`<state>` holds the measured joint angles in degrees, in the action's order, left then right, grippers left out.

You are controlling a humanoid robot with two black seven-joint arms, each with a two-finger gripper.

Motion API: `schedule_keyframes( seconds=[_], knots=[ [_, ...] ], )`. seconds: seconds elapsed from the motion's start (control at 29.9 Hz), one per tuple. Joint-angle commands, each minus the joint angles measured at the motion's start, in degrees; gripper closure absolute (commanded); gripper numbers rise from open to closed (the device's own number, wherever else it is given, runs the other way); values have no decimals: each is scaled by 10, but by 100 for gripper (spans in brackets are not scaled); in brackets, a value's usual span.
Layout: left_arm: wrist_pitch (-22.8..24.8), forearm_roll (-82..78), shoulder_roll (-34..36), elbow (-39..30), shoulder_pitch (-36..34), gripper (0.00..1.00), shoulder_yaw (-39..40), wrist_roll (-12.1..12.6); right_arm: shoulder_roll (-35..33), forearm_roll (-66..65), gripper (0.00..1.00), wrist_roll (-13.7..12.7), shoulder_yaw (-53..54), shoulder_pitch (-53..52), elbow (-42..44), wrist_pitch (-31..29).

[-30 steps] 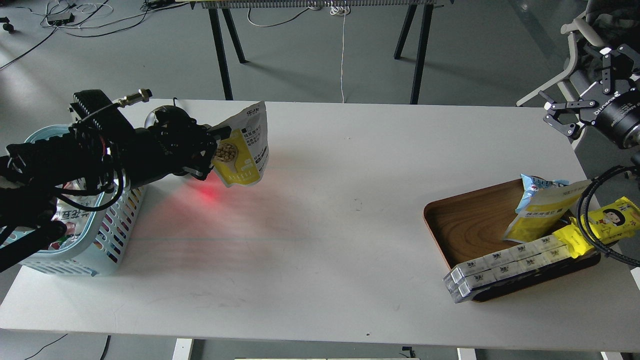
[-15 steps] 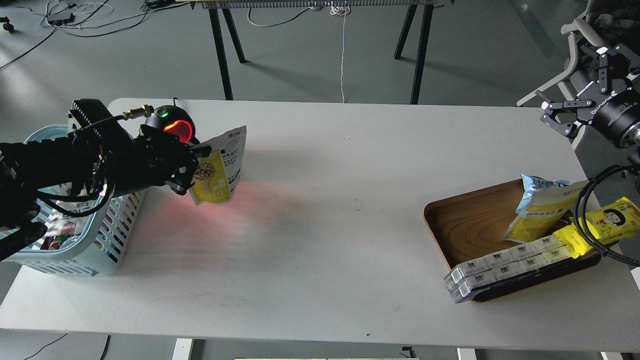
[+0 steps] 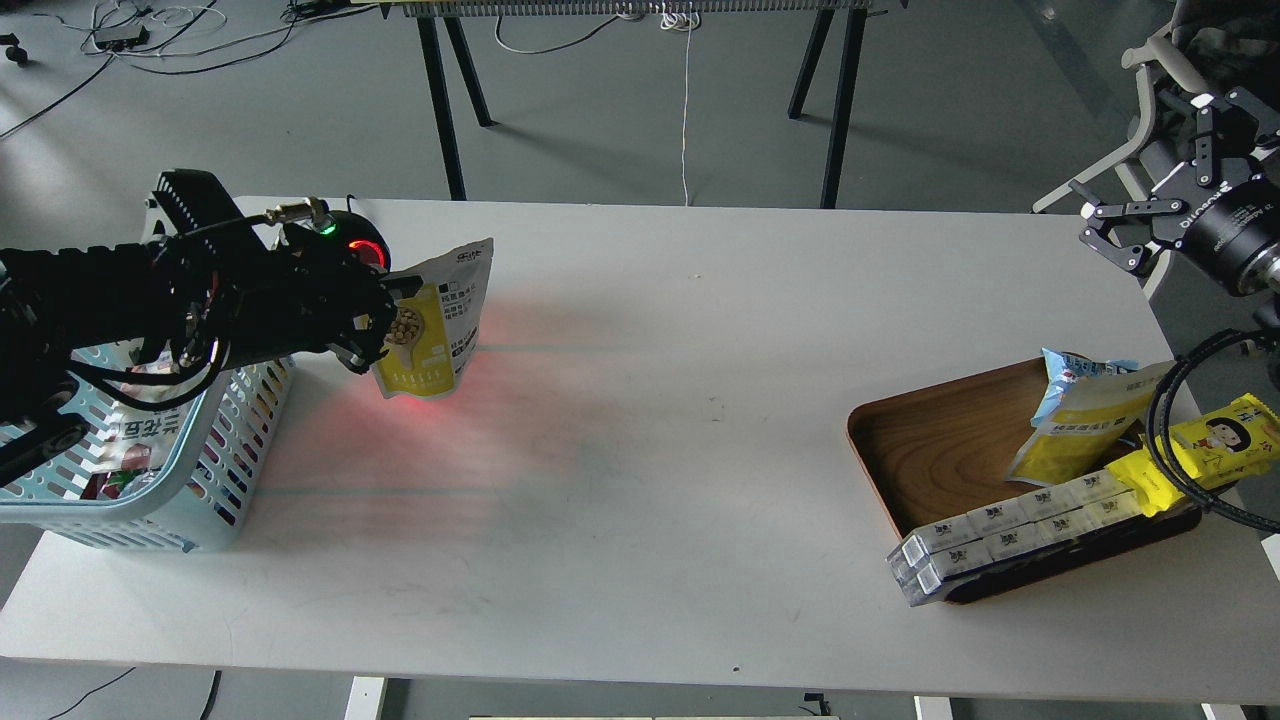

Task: Scan snack and place in basket
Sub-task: 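Raise the packet over the blue basket and release it inside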

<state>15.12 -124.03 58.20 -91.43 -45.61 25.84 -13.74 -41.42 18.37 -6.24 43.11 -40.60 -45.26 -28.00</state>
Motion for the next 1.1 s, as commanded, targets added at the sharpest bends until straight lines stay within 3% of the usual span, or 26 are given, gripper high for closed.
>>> schedule_keyframes(
  seconds=[0.0, 0.27, 0.7, 1.07],
  knots=[
    [-3, 7, 3, -2, -6, 100, 11, -6, -1, 0, 2, 0, 0, 0, 0, 0],
    [-15, 98, 75, -2, -4, 100, 68, -33, -1, -1, 2, 0, 0, 0, 0, 0],
    [-113, 222, 234, 30, 2, 100, 68, -84, -1, -1, 2, 0, 0, 3, 0, 0],
    [-199, 280, 270, 93, 3, 100, -46, -110, 0, -1, 2, 0, 0, 3, 0, 0]
  ],
)
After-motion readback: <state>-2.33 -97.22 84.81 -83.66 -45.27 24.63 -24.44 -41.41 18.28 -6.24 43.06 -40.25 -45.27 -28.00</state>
